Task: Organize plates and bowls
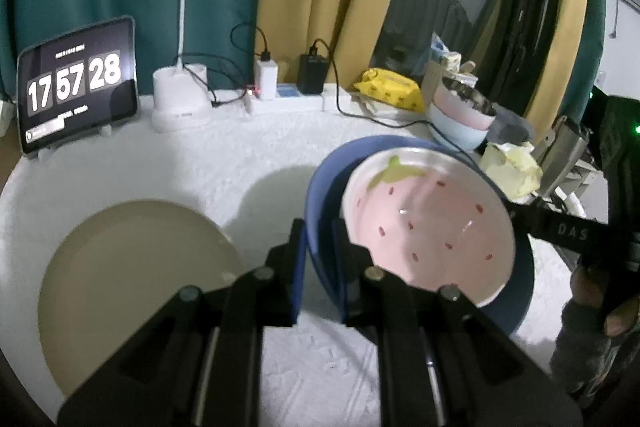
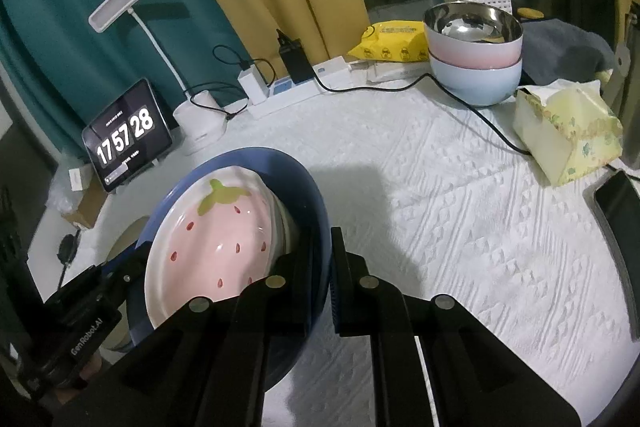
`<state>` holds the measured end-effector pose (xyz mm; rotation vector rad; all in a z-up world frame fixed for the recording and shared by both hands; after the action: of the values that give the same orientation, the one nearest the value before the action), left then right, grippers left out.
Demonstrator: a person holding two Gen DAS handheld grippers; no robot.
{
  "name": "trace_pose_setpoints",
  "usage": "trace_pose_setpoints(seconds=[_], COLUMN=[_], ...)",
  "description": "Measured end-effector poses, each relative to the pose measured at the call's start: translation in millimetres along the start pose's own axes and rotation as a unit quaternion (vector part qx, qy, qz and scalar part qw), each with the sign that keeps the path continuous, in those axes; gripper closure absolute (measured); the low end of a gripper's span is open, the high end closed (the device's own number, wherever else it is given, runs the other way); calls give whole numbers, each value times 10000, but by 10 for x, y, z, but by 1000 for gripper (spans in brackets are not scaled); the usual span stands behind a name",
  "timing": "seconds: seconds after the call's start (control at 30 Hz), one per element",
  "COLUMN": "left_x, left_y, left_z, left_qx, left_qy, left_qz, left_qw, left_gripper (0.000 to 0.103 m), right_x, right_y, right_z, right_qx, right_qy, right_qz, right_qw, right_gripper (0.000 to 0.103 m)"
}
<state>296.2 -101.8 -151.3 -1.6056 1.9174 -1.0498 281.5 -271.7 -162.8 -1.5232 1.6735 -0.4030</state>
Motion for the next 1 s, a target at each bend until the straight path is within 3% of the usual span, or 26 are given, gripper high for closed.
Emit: trace_pose_setpoints(seconds=[0.5, 1.0], left_x=[-283, -905], left_y=[-271, -276], left_z=[-390, -748], left_qx=[460, 659], left_qy=[-121, -471], left_qz=[-134, -400], left_qw=[9988, 9959], left_gripper=[91, 91], right_x=[-454, -1120], right_y=[-219, -204], right_z=[-130, 29], right_qx=[230, 147], right_qy=[-228, -594], right_qz=[-132, -402], right_qw=[9994, 9973], right_gripper=[94, 94])
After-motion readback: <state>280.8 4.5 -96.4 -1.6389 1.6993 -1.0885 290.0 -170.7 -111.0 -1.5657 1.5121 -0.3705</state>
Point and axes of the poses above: each gripper's, at about its wrist camera, not at the fingertips, and z roughly the way its jaws point, x to its right, y to its underside, the point moved 9 cm from there along z, roughly the way its jaws point, and after that the axes turned 3 degrees about -y, right-handed, at the moved point
